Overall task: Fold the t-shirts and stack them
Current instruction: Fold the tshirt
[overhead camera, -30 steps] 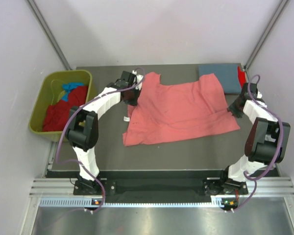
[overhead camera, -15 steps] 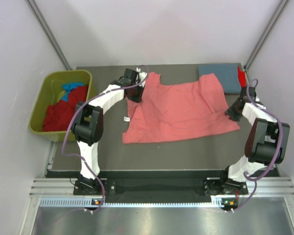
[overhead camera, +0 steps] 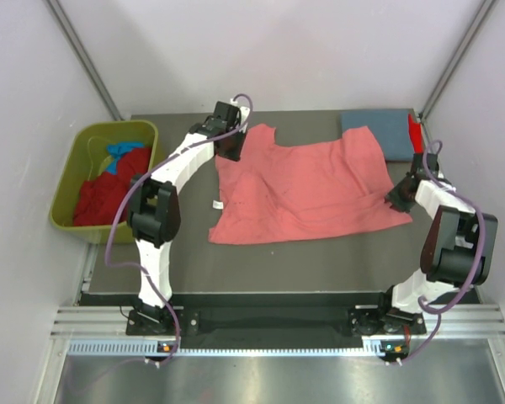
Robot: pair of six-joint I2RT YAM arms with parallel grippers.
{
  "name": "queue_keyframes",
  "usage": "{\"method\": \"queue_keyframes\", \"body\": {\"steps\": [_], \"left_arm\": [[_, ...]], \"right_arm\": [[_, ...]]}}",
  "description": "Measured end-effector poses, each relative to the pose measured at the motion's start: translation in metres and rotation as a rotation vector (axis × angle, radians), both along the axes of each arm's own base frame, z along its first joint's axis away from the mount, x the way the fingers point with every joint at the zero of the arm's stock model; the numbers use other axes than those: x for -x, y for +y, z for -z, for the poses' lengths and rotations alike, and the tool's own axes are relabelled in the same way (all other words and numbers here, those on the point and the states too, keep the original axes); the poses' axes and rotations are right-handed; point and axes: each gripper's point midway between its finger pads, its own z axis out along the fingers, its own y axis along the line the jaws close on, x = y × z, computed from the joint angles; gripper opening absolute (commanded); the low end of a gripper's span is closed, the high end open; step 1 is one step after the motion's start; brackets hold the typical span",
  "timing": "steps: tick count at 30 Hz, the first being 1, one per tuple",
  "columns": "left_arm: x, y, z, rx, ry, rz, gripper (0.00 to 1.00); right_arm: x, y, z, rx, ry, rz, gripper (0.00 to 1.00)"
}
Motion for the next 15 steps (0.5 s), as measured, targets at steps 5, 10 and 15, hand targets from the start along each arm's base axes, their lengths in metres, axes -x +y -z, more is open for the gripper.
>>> {"method": "queue_keyframes", "body": {"steps": [5,10,15], "left_arm": [[0.038,0.02,0.0,-0.016,0.097,-0.117,0.28],[0.133,0.026,-0.001,0.086,0.221,-0.143,0.38],[0.19,0.039,0.018,0.11,0.31,-0.203,0.43]], "right_arm": [[0.004,0.007,-0.002,-0.035,-0.011,0.0,0.21],[0.01,0.01,0.001,-0.049,0.012,0.001,0.27],[0.017,0.011,0.002,-0.055,0.038,0.015,0.34]]}}
